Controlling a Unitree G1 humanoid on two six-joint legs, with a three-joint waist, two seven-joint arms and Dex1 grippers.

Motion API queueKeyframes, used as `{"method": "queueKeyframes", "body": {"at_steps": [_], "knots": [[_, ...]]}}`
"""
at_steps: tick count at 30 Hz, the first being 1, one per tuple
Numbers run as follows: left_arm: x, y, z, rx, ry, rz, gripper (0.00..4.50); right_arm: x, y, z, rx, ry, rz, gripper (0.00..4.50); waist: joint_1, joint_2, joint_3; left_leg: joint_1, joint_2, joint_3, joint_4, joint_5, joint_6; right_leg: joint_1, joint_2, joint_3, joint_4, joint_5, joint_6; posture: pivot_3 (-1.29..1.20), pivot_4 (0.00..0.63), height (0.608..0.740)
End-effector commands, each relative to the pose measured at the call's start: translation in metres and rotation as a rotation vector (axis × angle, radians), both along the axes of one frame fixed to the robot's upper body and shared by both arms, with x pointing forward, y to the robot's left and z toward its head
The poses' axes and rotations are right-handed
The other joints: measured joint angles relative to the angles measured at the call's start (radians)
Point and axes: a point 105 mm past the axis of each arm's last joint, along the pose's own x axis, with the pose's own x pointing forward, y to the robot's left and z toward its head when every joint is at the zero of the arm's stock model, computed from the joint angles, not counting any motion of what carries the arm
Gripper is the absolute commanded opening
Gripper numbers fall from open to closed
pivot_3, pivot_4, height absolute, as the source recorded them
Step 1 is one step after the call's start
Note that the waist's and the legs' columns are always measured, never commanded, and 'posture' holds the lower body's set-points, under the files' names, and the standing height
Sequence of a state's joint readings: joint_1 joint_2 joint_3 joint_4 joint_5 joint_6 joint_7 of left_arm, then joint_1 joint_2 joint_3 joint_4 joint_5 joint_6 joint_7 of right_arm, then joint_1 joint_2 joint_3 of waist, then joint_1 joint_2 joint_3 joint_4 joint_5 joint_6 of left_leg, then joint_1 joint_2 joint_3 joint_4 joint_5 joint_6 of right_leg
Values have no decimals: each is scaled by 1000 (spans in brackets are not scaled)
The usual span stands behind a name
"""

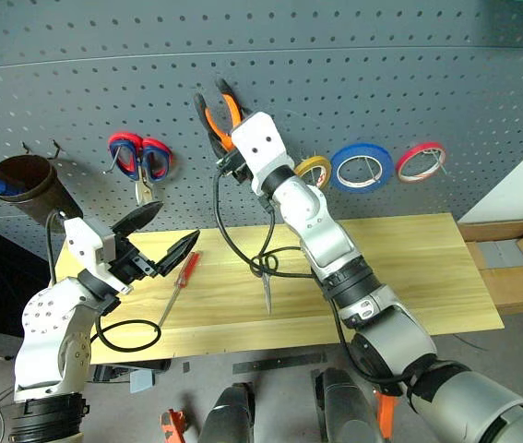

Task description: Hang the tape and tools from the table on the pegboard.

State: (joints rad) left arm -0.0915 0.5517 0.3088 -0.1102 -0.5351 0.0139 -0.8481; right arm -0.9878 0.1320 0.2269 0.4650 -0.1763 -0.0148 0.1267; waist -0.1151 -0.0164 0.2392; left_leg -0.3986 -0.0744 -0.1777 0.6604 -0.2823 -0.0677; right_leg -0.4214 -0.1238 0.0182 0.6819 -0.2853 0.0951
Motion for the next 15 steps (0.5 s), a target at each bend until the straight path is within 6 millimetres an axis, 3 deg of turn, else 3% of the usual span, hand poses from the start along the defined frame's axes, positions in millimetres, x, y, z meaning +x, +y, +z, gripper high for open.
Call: {"method": "queueKeyframes", "body": {"at_steps": [1, 5, 10, 15], "knots": [[-1, -2, 7, 13, -35, -10, 4500, -10, 3, 25, 39, -64, 10, 2703, 0, 0, 0, 0, 0, 0, 0, 0, 0, 0, 0, 0, 0, 0, 0, -35, 196, 740], [0, -2, 7, 16, -35, -9, 4500, -7, -2, 27, 67, -42, -5, 2703, 0, 0, 0, 0, 0, 0, 0, 0, 0, 0, 0, 0, 0, 0, 0, -36, 194, 740], [1, -1, 6, 13, -32, 3, 4500, -6, -9, 28, 67, -40, -42, 4305, 0, 0, 0, 0, 0, 0, 0, 0, 0, 0, 0, 0, 0, 0, 0, -40, 195, 740], [4, 0, 6, 7, -26, 21, 4500, -12, -28, 44, 122, -68, -79, 4451, 3, 0, 0, 0, 0, -1, 1, 2, -2, 0, 0, -1, 1, 2, -1, -43, 196, 740]]}}
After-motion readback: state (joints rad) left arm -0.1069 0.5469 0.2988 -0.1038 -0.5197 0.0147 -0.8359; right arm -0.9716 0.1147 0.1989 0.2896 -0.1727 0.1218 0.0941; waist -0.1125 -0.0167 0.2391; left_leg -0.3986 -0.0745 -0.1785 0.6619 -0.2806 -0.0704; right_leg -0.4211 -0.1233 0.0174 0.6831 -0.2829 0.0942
